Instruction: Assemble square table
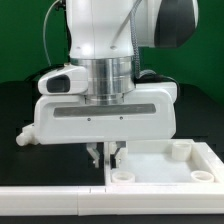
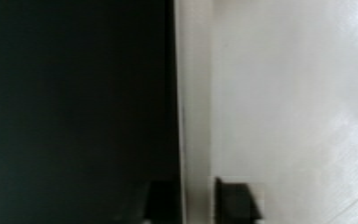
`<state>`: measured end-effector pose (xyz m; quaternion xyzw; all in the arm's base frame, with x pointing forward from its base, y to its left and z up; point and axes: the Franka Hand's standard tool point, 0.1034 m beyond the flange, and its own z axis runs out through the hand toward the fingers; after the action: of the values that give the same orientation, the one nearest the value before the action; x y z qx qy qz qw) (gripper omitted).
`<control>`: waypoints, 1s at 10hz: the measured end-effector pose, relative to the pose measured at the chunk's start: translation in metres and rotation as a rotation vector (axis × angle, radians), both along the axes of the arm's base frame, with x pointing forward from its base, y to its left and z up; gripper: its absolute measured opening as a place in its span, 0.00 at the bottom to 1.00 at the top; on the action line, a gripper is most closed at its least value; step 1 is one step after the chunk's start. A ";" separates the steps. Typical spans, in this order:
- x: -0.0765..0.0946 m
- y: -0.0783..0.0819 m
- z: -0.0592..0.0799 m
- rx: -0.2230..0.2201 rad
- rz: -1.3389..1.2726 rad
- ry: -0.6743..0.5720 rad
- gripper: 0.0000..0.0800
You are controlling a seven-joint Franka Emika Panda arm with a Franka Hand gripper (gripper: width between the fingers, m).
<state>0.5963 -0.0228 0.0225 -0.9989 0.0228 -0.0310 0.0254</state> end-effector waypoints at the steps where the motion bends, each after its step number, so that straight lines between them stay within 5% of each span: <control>1: 0.000 0.000 0.000 0.000 0.000 0.001 0.32; 2: -0.004 0.000 0.002 0.010 -0.011 0.019 0.32; 4: -0.031 0.010 0.028 0.025 -0.008 0.027 0.76; 6: -0.053 0.034 0.046 0.002 0.013 0.040 0.80; 10: -0.054 0.034 0.044 0.002 0.025 0.043 0.81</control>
Offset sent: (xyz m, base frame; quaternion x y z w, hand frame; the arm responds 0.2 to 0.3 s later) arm -0.0680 0.0217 0.0405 0.0053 -0.0112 0.0032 0.9999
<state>0.5423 0.0108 0.0660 -0.9996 0.0107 -0.0092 0.0264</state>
